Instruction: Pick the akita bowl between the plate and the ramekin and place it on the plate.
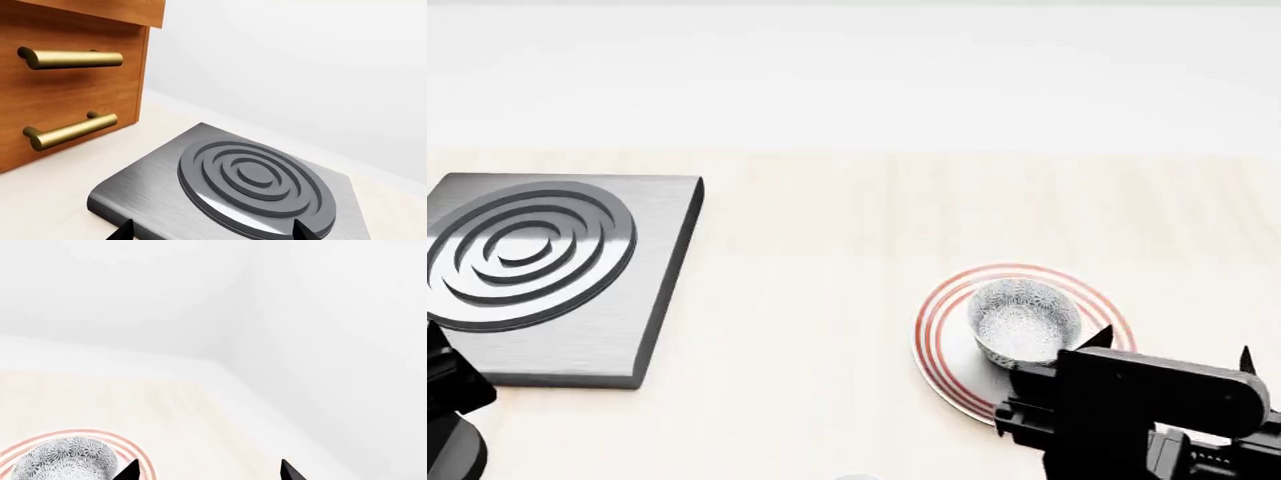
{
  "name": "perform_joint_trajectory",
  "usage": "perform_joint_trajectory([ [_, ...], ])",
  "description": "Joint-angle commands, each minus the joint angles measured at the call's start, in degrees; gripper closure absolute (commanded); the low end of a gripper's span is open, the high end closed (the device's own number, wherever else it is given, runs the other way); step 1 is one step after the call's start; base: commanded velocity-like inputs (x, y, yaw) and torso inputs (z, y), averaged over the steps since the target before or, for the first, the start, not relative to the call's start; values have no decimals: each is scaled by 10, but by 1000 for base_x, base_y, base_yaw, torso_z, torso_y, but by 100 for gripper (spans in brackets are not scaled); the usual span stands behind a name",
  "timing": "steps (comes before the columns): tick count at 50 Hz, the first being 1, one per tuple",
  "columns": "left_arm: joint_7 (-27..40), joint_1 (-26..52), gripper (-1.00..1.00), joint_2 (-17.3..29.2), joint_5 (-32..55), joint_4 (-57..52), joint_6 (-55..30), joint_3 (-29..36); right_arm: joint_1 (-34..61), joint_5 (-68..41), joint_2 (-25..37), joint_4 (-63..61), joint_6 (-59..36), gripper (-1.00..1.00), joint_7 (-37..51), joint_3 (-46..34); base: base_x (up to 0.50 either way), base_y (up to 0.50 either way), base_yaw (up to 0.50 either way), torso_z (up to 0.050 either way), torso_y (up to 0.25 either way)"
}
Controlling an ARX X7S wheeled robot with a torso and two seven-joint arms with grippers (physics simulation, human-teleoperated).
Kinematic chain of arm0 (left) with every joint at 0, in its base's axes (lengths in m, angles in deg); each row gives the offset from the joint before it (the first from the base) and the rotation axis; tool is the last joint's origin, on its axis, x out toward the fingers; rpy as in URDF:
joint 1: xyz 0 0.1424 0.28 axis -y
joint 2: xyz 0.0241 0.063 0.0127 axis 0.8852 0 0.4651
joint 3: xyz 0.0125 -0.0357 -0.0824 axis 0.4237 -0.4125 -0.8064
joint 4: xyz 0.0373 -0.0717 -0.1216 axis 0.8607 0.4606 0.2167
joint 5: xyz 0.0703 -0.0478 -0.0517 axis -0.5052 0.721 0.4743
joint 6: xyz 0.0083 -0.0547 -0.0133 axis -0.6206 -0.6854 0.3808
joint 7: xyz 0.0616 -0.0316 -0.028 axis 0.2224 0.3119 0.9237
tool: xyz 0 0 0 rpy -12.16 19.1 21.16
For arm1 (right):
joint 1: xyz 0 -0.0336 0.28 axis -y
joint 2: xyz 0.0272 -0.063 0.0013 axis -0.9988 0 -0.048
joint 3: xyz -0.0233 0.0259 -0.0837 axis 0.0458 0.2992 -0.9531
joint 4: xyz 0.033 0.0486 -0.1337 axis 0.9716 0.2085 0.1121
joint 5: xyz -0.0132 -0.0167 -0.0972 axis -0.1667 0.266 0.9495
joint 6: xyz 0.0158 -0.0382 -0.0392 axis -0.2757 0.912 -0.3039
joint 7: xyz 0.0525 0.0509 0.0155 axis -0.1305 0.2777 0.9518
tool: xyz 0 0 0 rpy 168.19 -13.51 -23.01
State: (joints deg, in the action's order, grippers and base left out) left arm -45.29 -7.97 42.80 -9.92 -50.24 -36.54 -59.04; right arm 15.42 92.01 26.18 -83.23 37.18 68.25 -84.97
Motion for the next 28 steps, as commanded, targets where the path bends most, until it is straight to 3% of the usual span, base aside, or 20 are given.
perform_joint_trajectory([
  [1, 1, -1, -100, 1, 0, -1, 3, 1, -44, 30, 16, -7, 53, -100, 39, -22, 0, 0, 0, 0, 0],
  [28, 13, -13, -100, 13, 13, -51, -3, -7, -54, 74, 41, -132, -43, -100, 43, -23, 0, 0, 0, 0, 0],
])
